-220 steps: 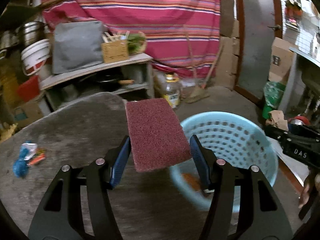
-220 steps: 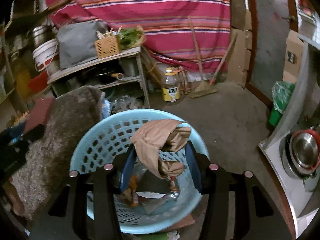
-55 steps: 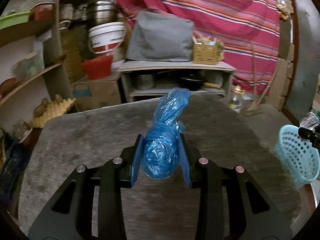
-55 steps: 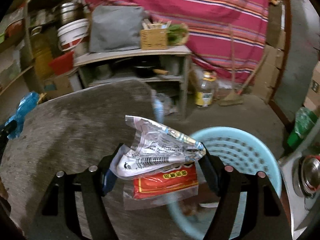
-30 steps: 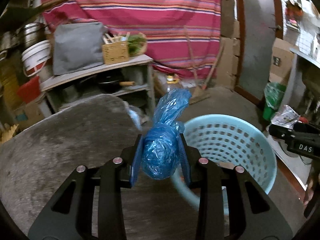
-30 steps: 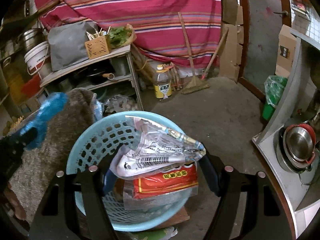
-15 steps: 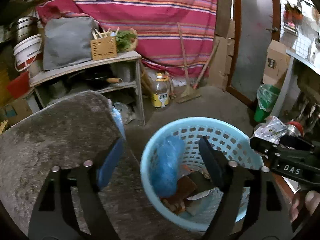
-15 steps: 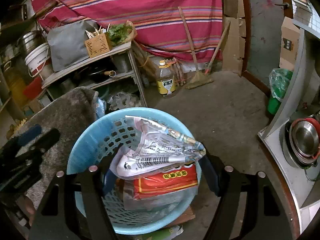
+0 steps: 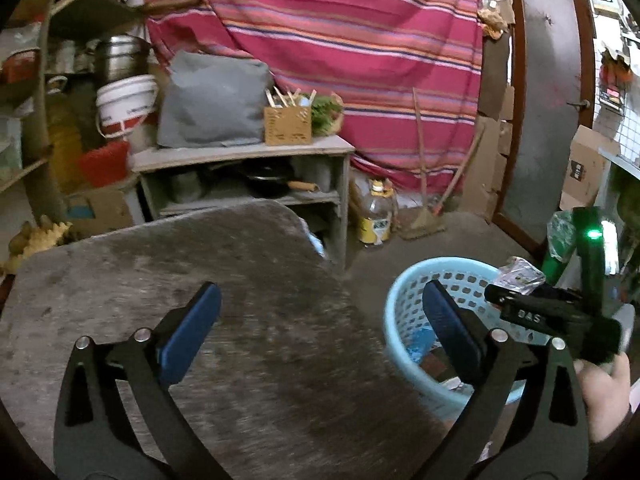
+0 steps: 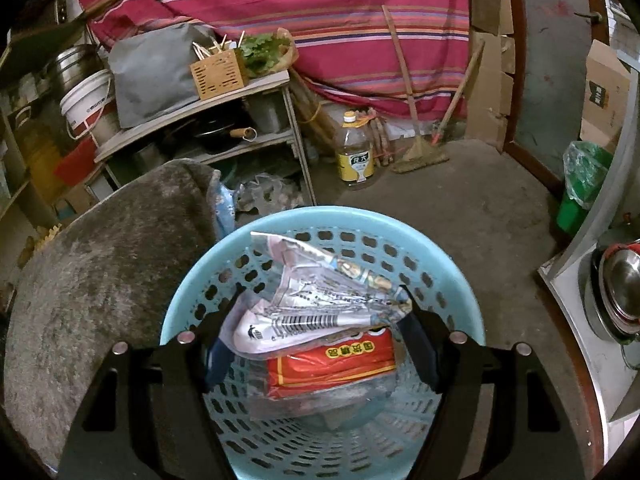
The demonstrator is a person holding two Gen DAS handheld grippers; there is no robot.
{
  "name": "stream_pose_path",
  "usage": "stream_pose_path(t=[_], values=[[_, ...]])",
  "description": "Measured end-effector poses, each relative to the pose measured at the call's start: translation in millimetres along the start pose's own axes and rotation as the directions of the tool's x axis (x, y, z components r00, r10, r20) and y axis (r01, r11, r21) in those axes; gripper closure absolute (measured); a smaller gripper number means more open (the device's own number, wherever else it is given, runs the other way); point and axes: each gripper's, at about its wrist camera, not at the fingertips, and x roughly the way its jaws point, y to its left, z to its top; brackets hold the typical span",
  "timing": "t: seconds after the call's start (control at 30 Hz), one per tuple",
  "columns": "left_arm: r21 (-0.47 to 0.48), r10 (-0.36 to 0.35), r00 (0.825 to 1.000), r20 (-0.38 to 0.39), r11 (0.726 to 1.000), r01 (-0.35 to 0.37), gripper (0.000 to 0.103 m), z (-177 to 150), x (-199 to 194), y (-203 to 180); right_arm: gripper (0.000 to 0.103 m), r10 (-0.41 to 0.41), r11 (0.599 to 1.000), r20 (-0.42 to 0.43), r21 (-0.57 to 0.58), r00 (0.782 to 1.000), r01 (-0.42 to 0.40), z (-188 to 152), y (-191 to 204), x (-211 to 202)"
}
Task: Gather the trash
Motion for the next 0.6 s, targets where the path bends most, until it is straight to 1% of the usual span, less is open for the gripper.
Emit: stream_pose_path(t=[0.03, 0.07, 0.1, 0.13, 0.2, 0.27, 0.37, 0.47, 0.6], values=[[-0.003, 0.011, 1.0, 0.009, 1.0, -0.011, 0.005, -0.8, -5.9, 4.5, 0.031, -0.007, 1.0, -0.001, 0.002, 1.0, 0.007, -0.5, 1.6, 1.8], [-0.008, 0.021, 1.0, 0.018, 1.0, -0.021, 0.005, -1.7, -11.5, 9.7, 0.025, -0.022, 1.0, 0.005, 0.003, 1.0, 0.022, -1.7, 3.6, 2.5], [-0.012, 0.027, 0.999, 0.024, 1.0, -0.026, 0.005, -2.5, -16.7, 14.6, 0.012, -0.037, 0.999, 0.016, 0.004, 0.999, 0.037, -2.3, 5.6, 2.1], [-0.015, 0.032, 0.999, 0.03, 0.999, -0.031, 0.005, -3.1, -21.2, 19.0, 0.007, -0.044, 0.999, 0.028, 0.004, 0.999, 0.044, -2.0, 7.0, 0.5], [-0.026, 0.048, 0.998, 0.047, 0.999, -0.047, 0.005, -4.7, -33.0, 29.7, 0.006, -0.065, 0.998, 0.046, 0.003, 0.997, 0.065, 0.3, 11.0, -4.5], [-0.025, 0.059, 0.996, 0.063, 0.998, -0.057, 0.005, -5.8, -42.5, 38.8, 0.005, -0.078, 0.997, 0.083, -0.002, 0.993, 0.078, 2.0, 16.4, -15.2], [-0.019, 0.086, 0.992, 0.088, 0.996, -0.084, 0.005, -8.3, -60.0, 53.0, 0.004, -0.068, 0.997, 0.129, -0.025, 0.989, 0.072, 2.8, 26.9, -30.5], [-0.032, 0.11, 0.987, 0.119, 0.994, -0.107, 0.005, -11.9, -80.7, 68.3, 0.004, -0.065, 0.991, 0.169, -0.107, 0.983, 0.084, -1.0, 49.0, -48.0], [-0.07, 0.136, 0.979, 0.152, 0.99, -0.126, 0.005, -22.4, -107.2, 87.9, 0.004, -0.056, 0.968, 0.232, -0.226, 0.971, 0.11, -15.2, 86.5, -75.3]])
